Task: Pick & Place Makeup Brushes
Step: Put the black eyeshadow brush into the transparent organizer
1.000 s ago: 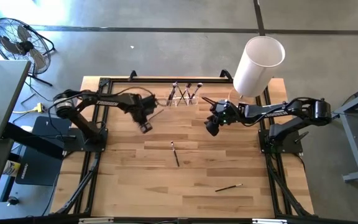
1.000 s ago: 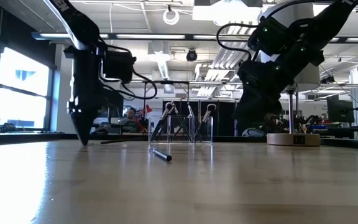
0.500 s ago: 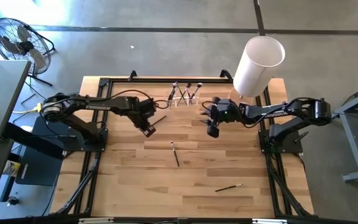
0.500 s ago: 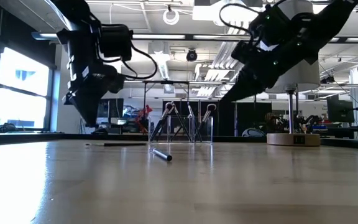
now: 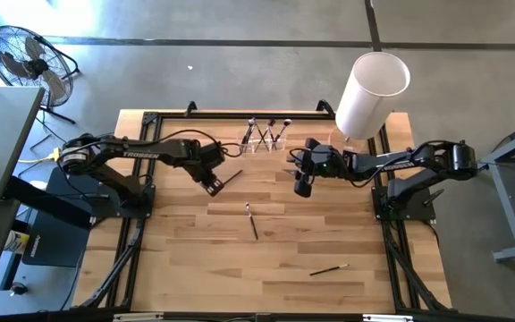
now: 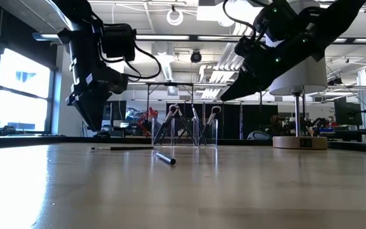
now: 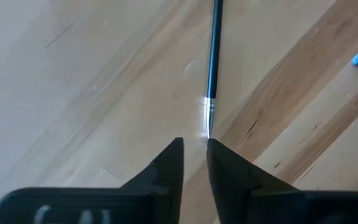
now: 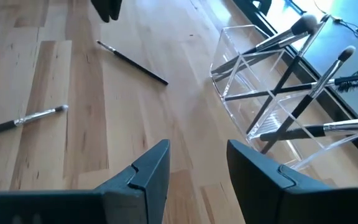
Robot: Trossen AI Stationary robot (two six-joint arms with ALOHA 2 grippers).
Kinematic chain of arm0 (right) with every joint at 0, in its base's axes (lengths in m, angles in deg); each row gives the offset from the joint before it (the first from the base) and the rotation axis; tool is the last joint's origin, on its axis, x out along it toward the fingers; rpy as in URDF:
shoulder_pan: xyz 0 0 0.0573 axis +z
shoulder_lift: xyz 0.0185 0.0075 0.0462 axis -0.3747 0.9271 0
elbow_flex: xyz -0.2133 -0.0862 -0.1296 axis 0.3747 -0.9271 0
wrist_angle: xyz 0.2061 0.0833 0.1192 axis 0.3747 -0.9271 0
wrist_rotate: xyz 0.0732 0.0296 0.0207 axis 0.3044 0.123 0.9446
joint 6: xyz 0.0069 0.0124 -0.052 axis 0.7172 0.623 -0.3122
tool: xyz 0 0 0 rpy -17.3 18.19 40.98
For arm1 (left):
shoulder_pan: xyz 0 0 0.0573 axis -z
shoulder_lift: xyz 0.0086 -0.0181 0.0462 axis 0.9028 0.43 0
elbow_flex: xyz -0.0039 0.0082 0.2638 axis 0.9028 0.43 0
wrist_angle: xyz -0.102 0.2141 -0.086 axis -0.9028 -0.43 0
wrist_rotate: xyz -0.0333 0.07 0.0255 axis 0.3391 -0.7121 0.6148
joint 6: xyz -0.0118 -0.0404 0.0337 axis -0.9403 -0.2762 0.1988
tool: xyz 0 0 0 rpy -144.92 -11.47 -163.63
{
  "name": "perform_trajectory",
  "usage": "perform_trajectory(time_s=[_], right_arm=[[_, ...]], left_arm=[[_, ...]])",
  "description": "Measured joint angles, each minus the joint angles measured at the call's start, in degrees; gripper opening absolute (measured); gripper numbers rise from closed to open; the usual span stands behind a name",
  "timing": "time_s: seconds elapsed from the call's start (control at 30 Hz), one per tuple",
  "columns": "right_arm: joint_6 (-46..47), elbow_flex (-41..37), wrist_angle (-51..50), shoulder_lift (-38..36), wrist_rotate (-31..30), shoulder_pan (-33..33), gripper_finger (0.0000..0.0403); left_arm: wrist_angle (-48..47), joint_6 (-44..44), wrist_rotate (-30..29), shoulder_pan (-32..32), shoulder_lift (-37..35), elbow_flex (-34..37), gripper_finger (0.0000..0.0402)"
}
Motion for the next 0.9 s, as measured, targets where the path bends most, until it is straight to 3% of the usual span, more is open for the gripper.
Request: perform_trajectory(time_s=[0.2, 0.37, 0.9], right_arm=[[0.13, 0.00, -1.37, 0.00, 0.02, 0.00, 0.0153], [0.13, 0.00, -1.70, 0.00, 0.02, 0.00, 0.0153], [0.18, 0.00, -2.12, 0.00, 0.23, 0.00, 0.0153]], left_arm=[[0.89, -2.08, -7.23, 7.13, 0.00, -0.09, 0.0117], [1.20, -8.09, -15.29, 13.48, 0.00, -0.09, 0.0126], [5.44, -11.85, -16.08, 16.44, 11.08, -0.39, 0.0127]])
